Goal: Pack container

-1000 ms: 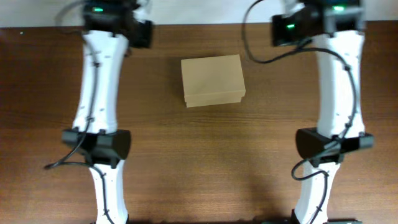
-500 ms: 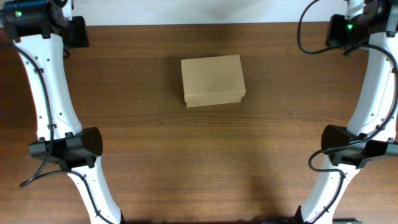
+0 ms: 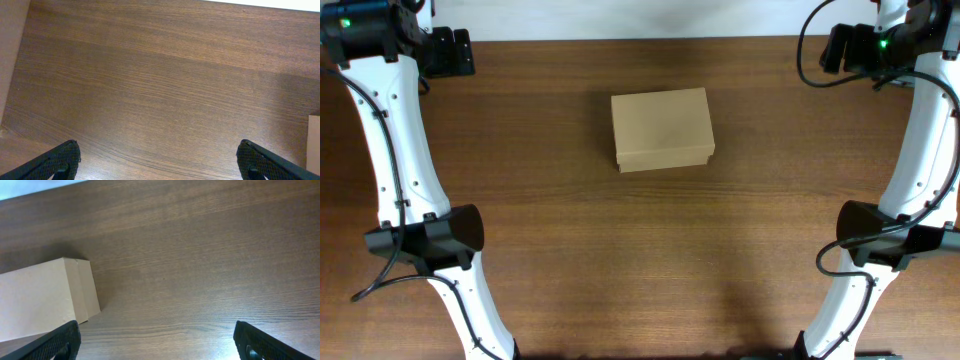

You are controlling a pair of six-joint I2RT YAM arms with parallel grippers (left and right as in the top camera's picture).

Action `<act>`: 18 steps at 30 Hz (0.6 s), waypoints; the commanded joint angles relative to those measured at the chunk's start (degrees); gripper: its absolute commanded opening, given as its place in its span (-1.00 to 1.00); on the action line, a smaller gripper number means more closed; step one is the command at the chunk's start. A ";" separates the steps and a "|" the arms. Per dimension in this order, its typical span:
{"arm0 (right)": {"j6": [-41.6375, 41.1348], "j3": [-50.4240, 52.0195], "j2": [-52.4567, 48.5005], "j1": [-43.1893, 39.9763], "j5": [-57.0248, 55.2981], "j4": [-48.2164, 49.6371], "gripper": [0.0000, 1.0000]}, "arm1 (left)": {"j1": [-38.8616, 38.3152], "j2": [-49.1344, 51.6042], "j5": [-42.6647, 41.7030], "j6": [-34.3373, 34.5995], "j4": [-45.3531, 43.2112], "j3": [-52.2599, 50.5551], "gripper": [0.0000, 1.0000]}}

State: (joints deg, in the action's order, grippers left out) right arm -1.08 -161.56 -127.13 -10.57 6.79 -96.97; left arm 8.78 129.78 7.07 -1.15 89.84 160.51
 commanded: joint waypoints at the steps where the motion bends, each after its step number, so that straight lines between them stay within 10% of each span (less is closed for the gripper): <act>1: 0.22 0.42 -0.13 0.37 0.72 -0.33 0.98 | 0.28 -0.57 -0.17 -0.42 0.26 0.35 1.00; 18: 0.28 0.42 -0.13 0.37 -0.26 -0.33 0.98 | 0.28 -0.57 -0.17 -0.42 0.26 0.35 1.00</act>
State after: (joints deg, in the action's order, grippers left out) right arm -1.04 -161.56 -127.13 -10.57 6.76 -96.97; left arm 8.78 129.78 7.07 -1.15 89.86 160.51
